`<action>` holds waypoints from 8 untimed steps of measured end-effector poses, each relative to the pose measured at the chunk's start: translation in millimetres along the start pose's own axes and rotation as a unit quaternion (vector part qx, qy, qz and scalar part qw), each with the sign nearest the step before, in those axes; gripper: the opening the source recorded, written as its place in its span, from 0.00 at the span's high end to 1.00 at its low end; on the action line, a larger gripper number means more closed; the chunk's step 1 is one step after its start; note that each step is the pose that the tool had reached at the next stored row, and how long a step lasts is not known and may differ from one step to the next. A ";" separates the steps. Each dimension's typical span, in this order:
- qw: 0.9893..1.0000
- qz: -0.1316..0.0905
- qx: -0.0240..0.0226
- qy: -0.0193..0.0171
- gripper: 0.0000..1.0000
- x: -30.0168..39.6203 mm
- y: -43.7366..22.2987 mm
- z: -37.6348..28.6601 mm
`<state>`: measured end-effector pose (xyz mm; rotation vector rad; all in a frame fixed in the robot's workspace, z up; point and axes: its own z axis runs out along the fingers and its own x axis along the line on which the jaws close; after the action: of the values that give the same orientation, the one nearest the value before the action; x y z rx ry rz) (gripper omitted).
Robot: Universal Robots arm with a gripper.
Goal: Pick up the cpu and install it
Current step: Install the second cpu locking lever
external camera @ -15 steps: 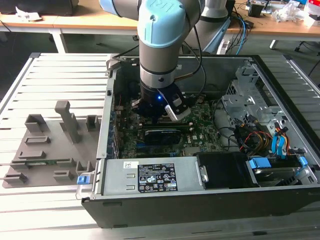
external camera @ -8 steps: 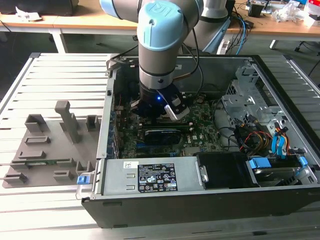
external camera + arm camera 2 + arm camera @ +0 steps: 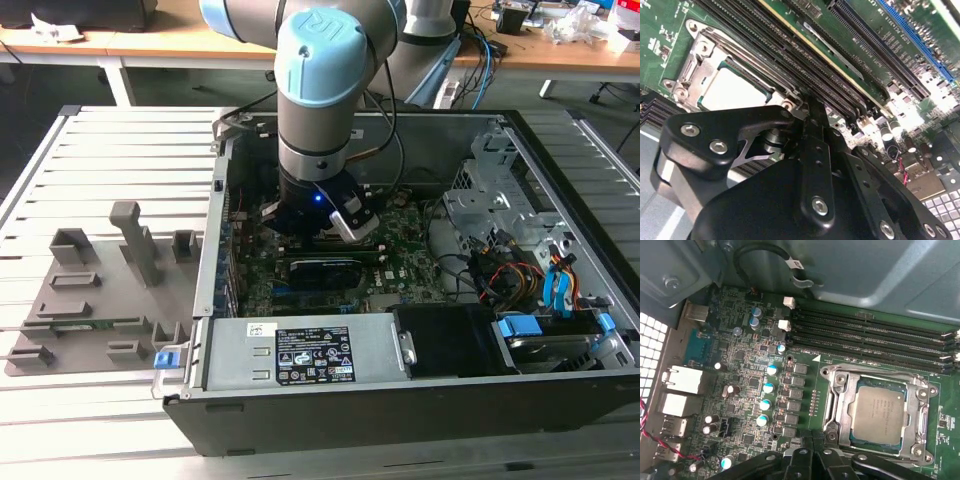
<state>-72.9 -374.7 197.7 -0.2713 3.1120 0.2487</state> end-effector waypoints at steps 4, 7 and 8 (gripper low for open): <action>1.000 -0.001 0.000 0.000 0.89 0.5 -3.2 -0.3; 1.000 -0.001 0.000 0.000 0.89 0.9 -4.9 -1.9; 1.000 -0.001 0.000 0.000 0.89 0.7 -4.8 -3.5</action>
<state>-72.7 -380.1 200.3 -0.2748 3.1119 0.2481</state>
